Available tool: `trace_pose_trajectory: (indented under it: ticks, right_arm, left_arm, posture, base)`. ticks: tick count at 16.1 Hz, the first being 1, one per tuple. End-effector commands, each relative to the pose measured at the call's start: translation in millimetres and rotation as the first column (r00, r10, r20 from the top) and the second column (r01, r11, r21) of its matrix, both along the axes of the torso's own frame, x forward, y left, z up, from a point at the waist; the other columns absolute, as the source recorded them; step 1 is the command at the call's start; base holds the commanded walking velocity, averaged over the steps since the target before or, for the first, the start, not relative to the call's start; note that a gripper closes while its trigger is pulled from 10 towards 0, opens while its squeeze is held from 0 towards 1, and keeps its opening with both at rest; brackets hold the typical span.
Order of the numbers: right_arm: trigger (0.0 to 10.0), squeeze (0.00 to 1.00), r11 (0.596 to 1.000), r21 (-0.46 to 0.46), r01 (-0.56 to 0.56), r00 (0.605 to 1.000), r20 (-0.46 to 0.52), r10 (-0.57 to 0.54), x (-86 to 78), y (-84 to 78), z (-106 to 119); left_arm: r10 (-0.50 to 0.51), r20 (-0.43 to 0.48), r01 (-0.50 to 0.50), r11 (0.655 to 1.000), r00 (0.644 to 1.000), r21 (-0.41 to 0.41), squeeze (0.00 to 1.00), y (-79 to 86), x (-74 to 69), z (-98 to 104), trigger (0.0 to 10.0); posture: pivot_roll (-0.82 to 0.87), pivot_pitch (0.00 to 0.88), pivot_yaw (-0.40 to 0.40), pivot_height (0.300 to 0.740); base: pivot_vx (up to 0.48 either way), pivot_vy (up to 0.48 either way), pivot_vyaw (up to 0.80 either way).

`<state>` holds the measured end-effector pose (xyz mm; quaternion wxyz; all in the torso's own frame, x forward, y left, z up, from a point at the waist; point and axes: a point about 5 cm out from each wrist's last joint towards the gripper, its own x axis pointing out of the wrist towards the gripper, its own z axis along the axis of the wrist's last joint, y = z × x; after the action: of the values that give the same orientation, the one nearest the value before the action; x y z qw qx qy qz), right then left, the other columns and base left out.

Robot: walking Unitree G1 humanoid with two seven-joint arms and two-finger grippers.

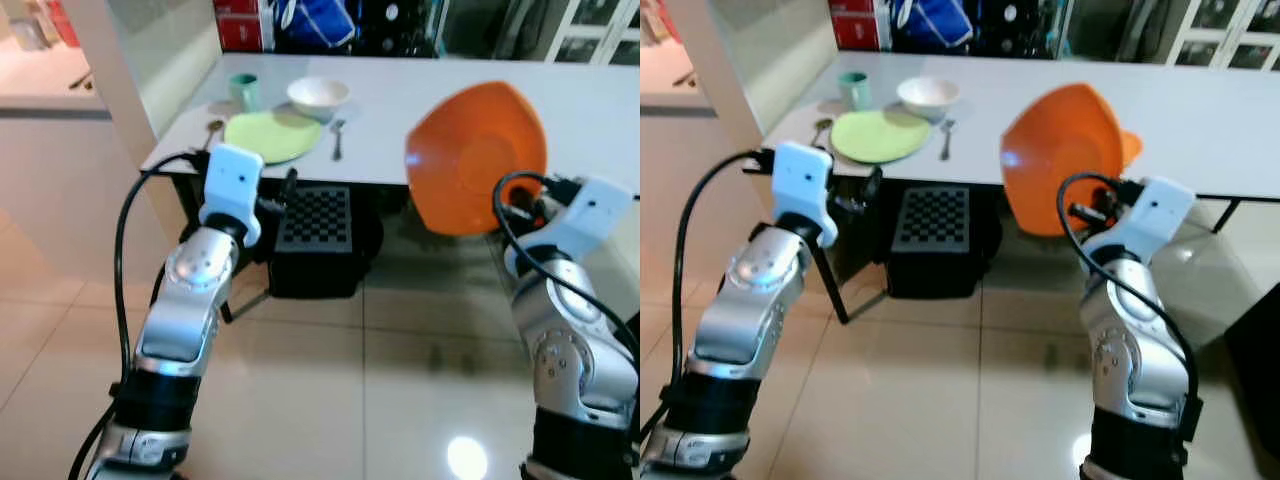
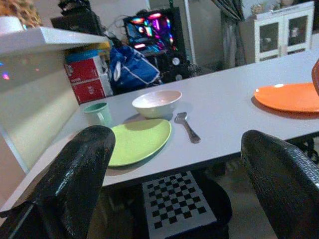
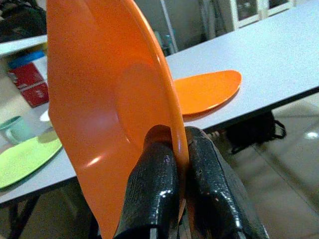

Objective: Setting the table

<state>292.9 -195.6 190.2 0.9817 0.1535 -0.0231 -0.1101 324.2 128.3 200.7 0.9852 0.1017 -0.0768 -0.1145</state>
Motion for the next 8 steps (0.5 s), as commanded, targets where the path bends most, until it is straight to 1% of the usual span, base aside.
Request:
trace_pose_trajectory:
  ticks: [1, 4, 6, 8]
  right_arm:
    - [10.0, 0.0, 1.0, -0.004, 0.018, 1.0, 0.024, -0.018, -1.9, -5.1, 6.1]
    - [10.0, 0.0, 1.0, -0.005, 0.018, 1.0, 0.016, -0.018, -2.1, -5.4, 4.9]
    - [10.0, 0.0, 1.0, -0.001, 0.021, 1.0, 0.0, -0.021, -2.5, -5.7, 1.9]
    - [10.0, 0.0, 1.0, -0.001, 0.014, 1.0, -0.016, -0.014, -2.6, -4.6, -0.3]
  left_arm:
    - [-0.013, 0.002, 0.013, 1.0, 1.0, 0.005, 0.0, -4.8, 0.4, 0.7, 10.0]
    - [-0.012, 0.001, 0.012, 1.0, 1.0, 0.004, 0.0, -5.2, 0.5, 0.6, 10.0]
    - [0.011, -0.027, -0.011, 1.0, 1.0, -0.015, 0.0, -4.6, 2.7, -0.6, 10.0]
    - [0.014, -0.019, -0.014, 1.0, 1.0, -0.02, 0.0, -4.1, 3.3, 1.5, 10.0]
  posture:
    - [-0.05, 0.0, 0.04, 0.74]
    - [-0.05, 0.0, 0.042, 0.74]
    - [-0.05, 0.0, 0.042, 0.74]
    - [-0.05, 0.0, 0.042, 0.74]
  base:
    - [0.0, -0.42, 0.0]
    - [0.0, -0.419, 0.0]
    - [0.0, 0.0, 0.0]
    - [0.0, 0.0, 0.0]
